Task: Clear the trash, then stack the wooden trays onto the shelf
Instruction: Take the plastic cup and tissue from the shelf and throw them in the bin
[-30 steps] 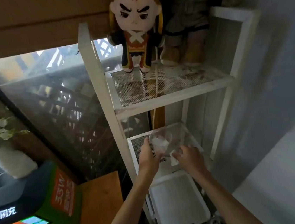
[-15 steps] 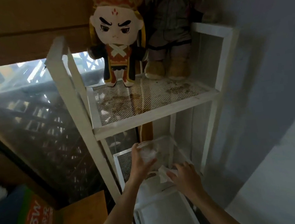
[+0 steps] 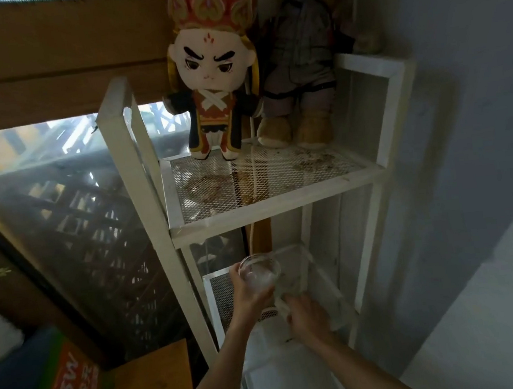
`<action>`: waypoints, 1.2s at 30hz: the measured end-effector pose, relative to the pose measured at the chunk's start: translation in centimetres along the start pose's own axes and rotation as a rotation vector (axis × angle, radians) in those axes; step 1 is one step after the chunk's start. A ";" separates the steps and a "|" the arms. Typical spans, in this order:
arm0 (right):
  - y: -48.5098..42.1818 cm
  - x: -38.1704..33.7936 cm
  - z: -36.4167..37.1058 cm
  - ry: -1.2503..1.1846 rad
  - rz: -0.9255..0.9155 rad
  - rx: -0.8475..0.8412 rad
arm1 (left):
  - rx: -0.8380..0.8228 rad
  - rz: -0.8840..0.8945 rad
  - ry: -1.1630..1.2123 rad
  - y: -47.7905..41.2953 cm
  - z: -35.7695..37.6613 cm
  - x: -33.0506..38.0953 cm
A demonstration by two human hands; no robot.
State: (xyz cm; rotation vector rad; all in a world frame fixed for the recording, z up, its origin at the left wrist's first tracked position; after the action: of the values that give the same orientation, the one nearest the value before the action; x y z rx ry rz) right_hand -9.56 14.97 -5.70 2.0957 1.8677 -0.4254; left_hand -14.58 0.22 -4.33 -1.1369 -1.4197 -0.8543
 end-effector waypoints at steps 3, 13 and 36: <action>-0.4 0.4 -0.3 -0.155 0.021 -0.021 | 0.004 0.013 0.021 0.4 -0.2 0.1; 0.4 5.9 -1.3 -0.837 0.487 0.064 | -0.034 0.000 0.051 5.2 -1.0 -0.2; 27.7 -1.5 12.1 -1.313 0.679 -0.142 | -0.090 -0.209 -0.038 29.7 -28.7 -16.6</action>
State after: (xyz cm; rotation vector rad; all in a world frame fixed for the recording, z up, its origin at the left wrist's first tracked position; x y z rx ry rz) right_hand 17.58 5.58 -15.38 1.4895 0.4021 -1.0624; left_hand 21.79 -21.36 -18.37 -1.0896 -1.5645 -1.0570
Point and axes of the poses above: each hand's wrist, its own y-axis away from the middle knuckle, its own z-axis out of the palm, x = y × z, the point moved 9 cm from there along -y, towards the middle knuckle, and after that the axes turned 11 degrees about x, right-handed, at the moved point
